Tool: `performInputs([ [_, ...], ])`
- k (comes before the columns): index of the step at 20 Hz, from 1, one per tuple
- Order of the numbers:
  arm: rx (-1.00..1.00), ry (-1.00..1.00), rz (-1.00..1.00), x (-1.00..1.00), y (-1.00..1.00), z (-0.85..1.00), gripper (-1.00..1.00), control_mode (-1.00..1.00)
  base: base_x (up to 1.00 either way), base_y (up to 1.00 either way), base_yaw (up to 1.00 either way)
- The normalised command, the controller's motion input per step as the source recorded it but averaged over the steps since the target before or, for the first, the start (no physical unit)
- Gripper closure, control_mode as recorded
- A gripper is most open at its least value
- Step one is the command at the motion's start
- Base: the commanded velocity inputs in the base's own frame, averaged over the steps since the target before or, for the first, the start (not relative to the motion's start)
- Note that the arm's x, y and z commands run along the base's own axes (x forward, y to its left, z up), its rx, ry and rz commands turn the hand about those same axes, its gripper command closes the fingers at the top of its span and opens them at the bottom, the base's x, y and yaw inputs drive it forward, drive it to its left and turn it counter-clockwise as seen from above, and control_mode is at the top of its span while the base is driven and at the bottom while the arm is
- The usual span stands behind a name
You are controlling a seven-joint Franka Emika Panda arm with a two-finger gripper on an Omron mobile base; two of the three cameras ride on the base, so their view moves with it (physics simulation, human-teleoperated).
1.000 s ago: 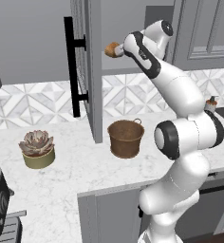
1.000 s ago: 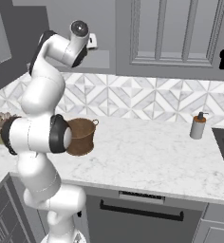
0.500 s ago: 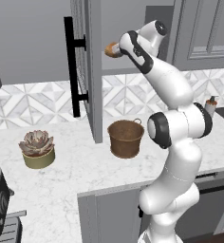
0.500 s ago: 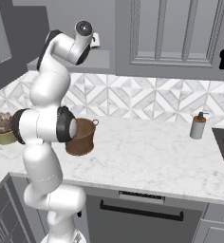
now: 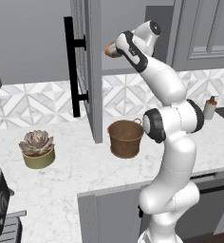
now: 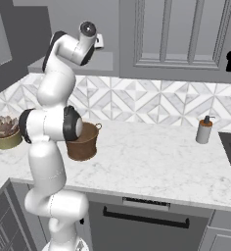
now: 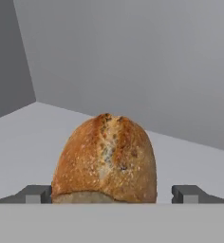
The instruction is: Open the cabinet, pick up the bread from the cabinet and place it in the basket. Then move the basket to the dining counter.
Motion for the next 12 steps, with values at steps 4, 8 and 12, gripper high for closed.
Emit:
performInputs([
  [4,-0.01,0.0,0.0,0.26,0.15,-0.03,-1.0,-1.0,0.0,0.0,0.0],
  [8,0.0,0.0,0.0,0.34,0.0,-0.07,-1.0,-1.0,0.0,0.0,0.0],
  [12,0.0,0.02,0.0,0.35,0.12,-0.28,-1.0,-1.0,0.0,0.0,0.0],
])
